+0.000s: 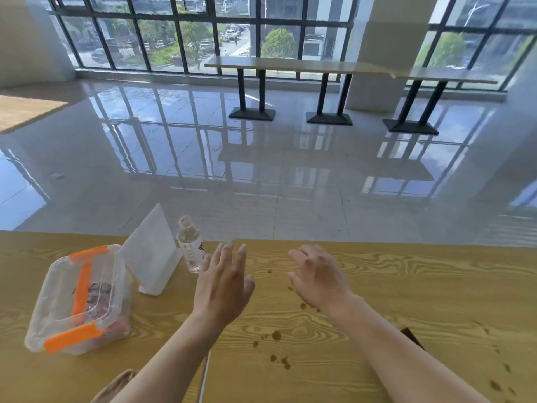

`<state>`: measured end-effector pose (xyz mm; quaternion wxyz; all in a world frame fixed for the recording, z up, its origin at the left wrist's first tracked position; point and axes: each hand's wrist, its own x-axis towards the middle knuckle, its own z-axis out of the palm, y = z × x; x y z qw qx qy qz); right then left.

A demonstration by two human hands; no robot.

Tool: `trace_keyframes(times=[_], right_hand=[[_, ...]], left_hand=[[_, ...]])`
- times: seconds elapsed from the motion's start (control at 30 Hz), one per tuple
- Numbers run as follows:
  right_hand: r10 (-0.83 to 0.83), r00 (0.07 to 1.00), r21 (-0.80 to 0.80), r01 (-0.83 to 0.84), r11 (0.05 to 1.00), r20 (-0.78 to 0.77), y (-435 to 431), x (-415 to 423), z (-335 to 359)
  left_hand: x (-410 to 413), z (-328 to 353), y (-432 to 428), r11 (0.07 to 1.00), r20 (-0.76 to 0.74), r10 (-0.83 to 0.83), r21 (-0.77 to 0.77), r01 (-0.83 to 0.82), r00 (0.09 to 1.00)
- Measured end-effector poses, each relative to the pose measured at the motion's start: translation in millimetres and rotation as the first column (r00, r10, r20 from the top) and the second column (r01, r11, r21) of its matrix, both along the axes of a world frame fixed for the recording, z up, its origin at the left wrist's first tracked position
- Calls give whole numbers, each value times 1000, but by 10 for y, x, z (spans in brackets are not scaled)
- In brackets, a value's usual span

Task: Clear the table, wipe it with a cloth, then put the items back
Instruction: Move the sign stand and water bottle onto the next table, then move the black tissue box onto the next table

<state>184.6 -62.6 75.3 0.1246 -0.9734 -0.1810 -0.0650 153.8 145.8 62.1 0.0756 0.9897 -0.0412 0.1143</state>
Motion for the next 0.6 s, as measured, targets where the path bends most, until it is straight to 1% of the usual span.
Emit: trace_keyframes(times=[0.1, 0.23, 0.3, 0.4, 0.6], right_hand=[[-91, 995, -6, 91, 996, -30, -417, -280, -55], [-244, 965, 10, 246, 969, -97, -1015, -711, -105], [-317, 939, 7, 321, 947, -136, -1293, -923, -142], [-413, 888, 0, 422, 907, -201, -1644, -1211, -198], [-522, 788, -78, 528, 846, -326, -2043, -1681, -300]], left_hand=[[-107, -46, -300, 997, -18, -75, -18, 75, 997], [-268, -151, -764, 975, -93, -220, -47, 216, 971], [-339, -207, -997, 943, -140, -330, -88, 320, 934], [-436, -267, -1325, 873, -166, -487, -119, 473, 858], [-553, -337, -1976, 764, -198, -644, -101, 638, 739]])
